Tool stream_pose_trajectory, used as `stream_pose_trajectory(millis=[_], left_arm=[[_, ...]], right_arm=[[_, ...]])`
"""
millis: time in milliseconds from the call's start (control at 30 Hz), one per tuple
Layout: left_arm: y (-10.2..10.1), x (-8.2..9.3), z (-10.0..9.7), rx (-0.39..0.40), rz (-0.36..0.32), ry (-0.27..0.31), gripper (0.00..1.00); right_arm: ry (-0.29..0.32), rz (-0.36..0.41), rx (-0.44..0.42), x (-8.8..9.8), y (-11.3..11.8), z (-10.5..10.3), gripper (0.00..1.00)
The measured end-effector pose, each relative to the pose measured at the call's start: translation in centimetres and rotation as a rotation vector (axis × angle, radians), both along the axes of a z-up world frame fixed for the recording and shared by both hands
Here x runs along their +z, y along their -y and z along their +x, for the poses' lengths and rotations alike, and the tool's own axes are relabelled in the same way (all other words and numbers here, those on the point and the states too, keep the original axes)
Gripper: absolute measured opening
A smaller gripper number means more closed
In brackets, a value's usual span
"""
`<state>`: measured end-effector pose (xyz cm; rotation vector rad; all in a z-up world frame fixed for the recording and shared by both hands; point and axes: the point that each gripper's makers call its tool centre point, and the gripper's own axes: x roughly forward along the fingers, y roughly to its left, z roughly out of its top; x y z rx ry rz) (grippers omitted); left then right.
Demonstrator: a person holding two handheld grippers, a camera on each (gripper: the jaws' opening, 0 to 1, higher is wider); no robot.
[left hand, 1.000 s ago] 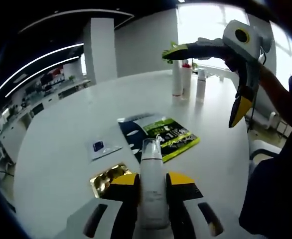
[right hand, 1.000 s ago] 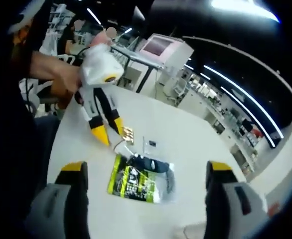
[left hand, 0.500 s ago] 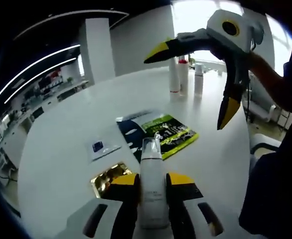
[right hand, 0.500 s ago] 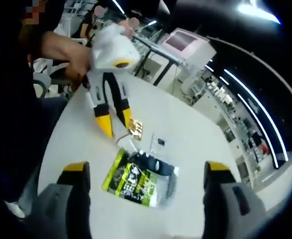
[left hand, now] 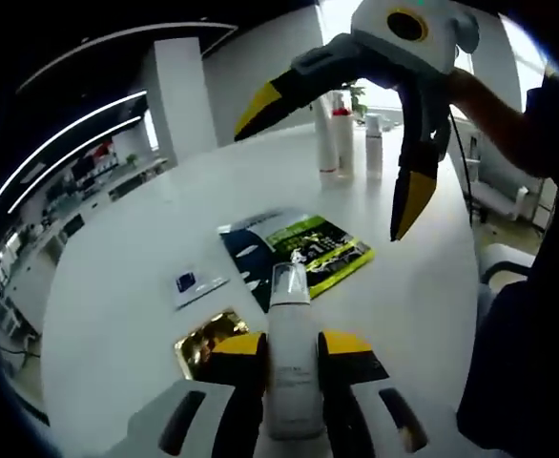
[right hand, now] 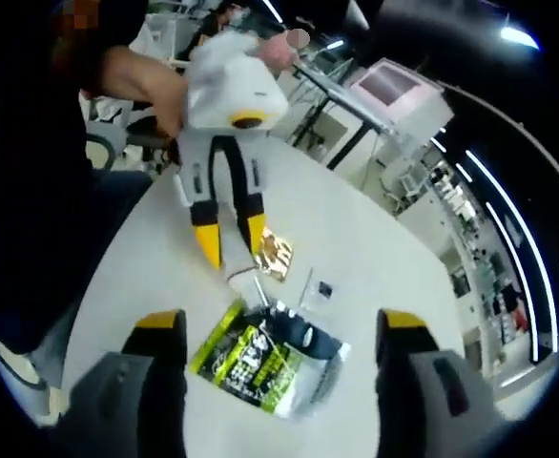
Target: Arrange the skincare products in the storage area until every visible bottle or jar stands upright without overlapping.
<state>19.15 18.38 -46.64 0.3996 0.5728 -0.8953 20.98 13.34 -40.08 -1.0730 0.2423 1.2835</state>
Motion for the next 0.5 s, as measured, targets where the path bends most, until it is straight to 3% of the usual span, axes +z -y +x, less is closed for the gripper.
stream_pose_trajectory(millis=[167, 500], left_arm=[[-0.1, 0.1, -0.2, -0.012, 0.021, 0.016, 0.21], [0.2, 0.1, -0.4, -0.053, 0.069, 0.056, 0.21]], right_arm=[[-0.046, -0.059, 0.035, -1.5, -0.1, -0.5, 0.63], [-0.074, -0.053, 0.039, -2.2, -0.1, -1.0, 0.59]])
